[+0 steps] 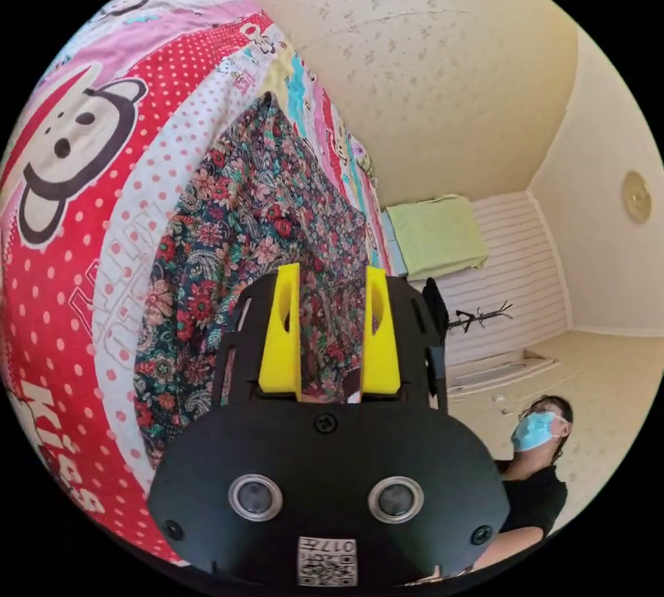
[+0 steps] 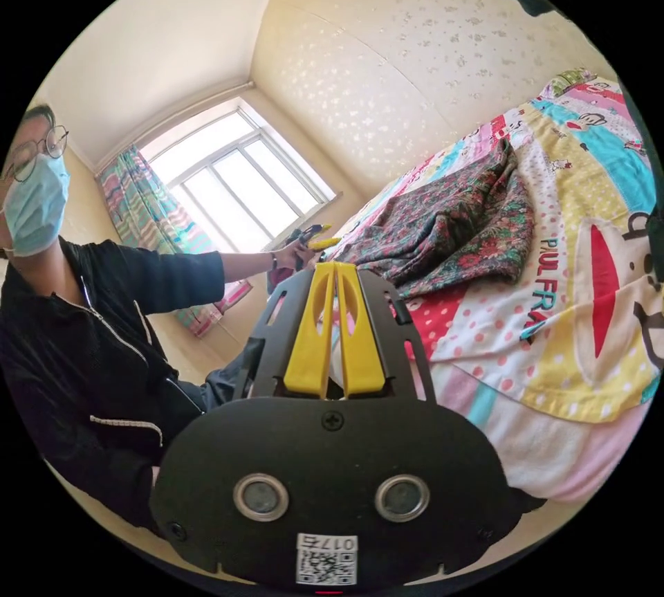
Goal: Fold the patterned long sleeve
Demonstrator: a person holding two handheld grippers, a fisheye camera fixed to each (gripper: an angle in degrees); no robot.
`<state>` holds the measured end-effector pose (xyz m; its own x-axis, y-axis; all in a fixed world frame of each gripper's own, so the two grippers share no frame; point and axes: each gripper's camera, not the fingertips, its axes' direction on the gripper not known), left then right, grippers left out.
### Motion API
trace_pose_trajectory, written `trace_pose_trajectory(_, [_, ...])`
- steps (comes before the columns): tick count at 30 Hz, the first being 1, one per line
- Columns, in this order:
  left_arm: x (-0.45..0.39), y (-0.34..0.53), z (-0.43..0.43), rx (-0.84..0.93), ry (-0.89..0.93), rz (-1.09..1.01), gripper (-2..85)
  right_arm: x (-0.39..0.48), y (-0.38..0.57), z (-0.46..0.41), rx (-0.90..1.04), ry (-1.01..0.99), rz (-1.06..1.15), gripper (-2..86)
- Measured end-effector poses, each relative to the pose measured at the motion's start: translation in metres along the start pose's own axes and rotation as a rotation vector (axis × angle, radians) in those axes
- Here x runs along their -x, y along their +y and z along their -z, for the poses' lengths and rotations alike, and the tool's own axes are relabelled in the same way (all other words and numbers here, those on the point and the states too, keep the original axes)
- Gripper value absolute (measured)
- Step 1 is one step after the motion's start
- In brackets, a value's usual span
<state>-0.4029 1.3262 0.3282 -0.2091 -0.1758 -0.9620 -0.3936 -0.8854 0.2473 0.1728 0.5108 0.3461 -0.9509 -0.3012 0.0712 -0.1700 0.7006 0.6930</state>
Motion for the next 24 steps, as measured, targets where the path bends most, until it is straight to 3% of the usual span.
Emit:
trace_pose_trajectory(4, [-0.067, 0.039, -0.07, 0.268, -0.458, -0.348, 18.1, -0.008, -0.004, -0.025, 0.072, 0.034, 0.026, 0.5])
trace_pose_trajectory(7, [-0.091, 0.065, -0.104, 0.286, -0.605, -0.404, 16.4, -0.02, -0.005, -0.04, 0.144, 0.097, -0.01, 0.5])
trace_pose_trajectory(12, [-0.11, 0.085, -0.119, 0.246, -0.675, -0.372, 11.2, -0.045, -0.001, -0.044, 0.188, 0.105, -0.096, 0.5])
trace_pose_trajectory(16, [-0.161, 0.106, -0.104, 0.121, -0.769, -0.48, 0.5, -0.061, 0.005, -0.018, 0.044, -0.05, -0.117, 0.4])
trace_pose_trajectory(20, [-0.186, 0.105, -0.094, 0.14, -0.618, -0.523, -0.2, -0.072, 0.009, 0.004, -0.033, -0.135, -0.116, 0.4])
trace_pose_trajectory(24, [-0.177, 0.103, -0.115, 0.218, -0.722, -0.536, 1.4, -0.072, 0.005, 0.004, 0.019, -0.094, -0.1, 0.4])
